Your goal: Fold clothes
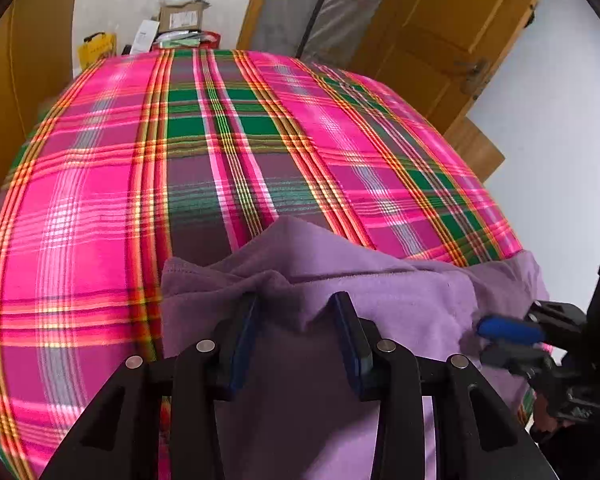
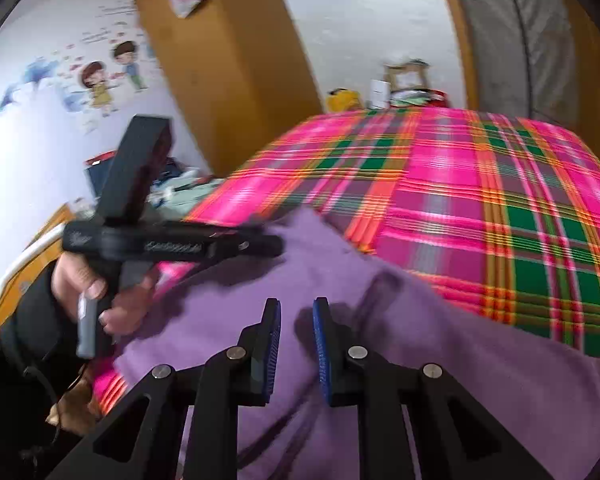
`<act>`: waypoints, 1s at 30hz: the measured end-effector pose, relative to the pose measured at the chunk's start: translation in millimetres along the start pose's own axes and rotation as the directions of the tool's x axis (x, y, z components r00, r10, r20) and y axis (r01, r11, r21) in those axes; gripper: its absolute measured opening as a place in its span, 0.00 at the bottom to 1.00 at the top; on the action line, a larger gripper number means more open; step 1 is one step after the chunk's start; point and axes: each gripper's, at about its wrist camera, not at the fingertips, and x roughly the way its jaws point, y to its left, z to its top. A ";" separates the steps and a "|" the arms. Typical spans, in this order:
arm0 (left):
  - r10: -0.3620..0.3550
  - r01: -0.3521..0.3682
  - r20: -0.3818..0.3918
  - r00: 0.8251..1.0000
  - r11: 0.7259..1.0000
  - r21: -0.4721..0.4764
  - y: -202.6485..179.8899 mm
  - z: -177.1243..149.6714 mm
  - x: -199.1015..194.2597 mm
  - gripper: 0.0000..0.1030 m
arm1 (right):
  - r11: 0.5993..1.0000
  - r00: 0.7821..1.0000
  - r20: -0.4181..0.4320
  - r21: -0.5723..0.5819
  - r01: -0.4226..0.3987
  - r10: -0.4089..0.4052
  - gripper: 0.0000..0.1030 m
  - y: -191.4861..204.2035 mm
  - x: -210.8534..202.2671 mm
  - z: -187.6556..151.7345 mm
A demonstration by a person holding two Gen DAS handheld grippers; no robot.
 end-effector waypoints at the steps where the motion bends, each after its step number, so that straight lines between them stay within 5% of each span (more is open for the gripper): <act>1: 0.003 -0.003 0.007 1.000 1.000 -0.001 -1.2 -0.8 -3.8 0.39 | 1.000 1.000 0.002 0.009 0.006 -0.006 0.16 -2.0 2.4 3.6; 11: 0.125 -0.124 0.089 0.988 0.992 -0.011 -3.3 -18.2 -35.8 0.39 | 0.996 0.998 -0.047 0.078 0.045 -0.041 0.16 -18.2 37.9 18.0; 17: 0.224 -0.221 0.093 0.970 0.974 -0.042 -6.7 -38.4 -44.7 0.39 | 0.999 1.000 0.021 0.048 -0.004 0.003 0.17 -7.1 15.0 9.3; 26: 0.254 -0.243 0.108 0.961 0.965 -0.101 -3.1 -62.1 -61.4 0.39 | 0.993 0.996 -0.016 -0.066 -0.094 0.093 0.23 26.1 1.3 -25.9; 30: 0.249 -0.231 0.124 0.960 0.962 -0.146 6.0 -78.6 -74.6 0.39 | 0.989 0.997 -0.046 -0.134 -0.069 0.063 0.21 28.0 -3.4 -44.2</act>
